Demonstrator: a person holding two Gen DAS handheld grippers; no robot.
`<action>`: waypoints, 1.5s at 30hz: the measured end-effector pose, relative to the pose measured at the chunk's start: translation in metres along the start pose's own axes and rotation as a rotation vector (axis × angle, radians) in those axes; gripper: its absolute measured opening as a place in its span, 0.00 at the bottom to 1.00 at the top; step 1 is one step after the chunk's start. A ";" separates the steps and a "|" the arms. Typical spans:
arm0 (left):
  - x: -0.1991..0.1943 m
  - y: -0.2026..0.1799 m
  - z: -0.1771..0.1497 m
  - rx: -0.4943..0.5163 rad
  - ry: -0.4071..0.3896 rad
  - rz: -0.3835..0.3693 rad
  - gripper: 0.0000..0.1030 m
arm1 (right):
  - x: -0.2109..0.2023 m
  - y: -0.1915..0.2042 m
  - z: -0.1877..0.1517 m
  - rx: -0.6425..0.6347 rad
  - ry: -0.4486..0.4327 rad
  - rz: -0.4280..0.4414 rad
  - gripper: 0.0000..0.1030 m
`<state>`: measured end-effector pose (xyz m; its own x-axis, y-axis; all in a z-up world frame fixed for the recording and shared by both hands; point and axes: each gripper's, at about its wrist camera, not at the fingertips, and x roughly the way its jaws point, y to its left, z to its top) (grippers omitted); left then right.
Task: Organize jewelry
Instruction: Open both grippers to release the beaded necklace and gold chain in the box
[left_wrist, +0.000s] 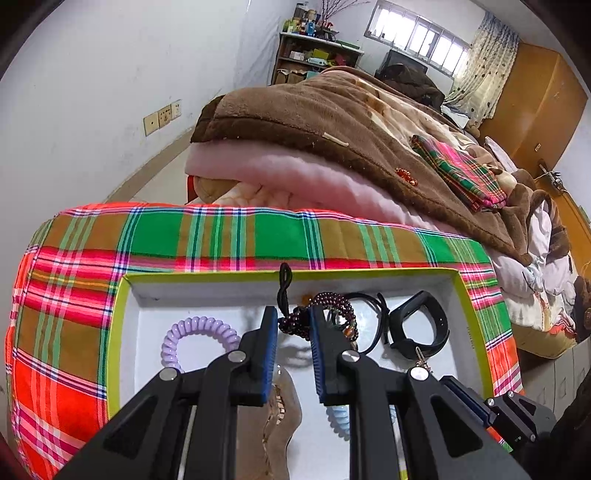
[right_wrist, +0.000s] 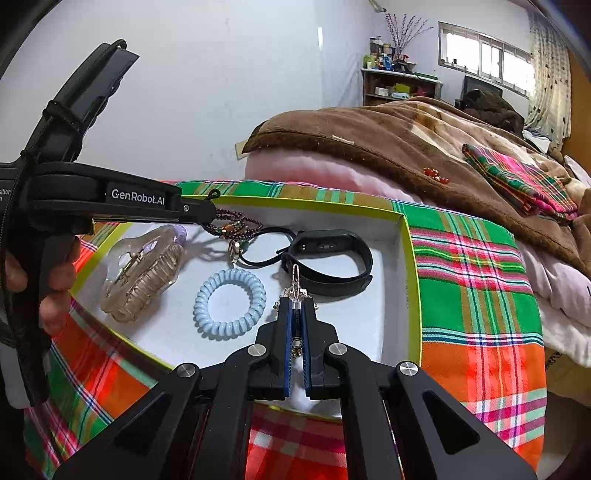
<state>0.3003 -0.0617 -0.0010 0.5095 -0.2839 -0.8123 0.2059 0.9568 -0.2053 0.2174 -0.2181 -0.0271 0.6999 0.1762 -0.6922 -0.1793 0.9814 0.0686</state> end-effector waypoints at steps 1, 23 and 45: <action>0.000 0.000 -0.001 0.000 -0.001 0.000 0.18 | 0.000 -0.001 0.000 0.002 -0.001 -0.001 0.04; 0.006 -0.001 -0.002 -0.008 0.038 -0.011 0.32 | 0.008 -0.006 0.002 0.026 0.026 0.009 0.11; -0.035 -0.014 -0.020 0.041 -0.050 0.036 0.53 | -0.016 -0.007 0.003 0.071 -0.017 -0.026 0.20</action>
<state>0.2628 -0.0641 0.0193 0.5582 -0.2533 -0.7901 0.2202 0.9633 -0.1533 0.2095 -0.2274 -0.0149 0.7157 0.1512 -0.6819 -0.1119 0.9885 0.1019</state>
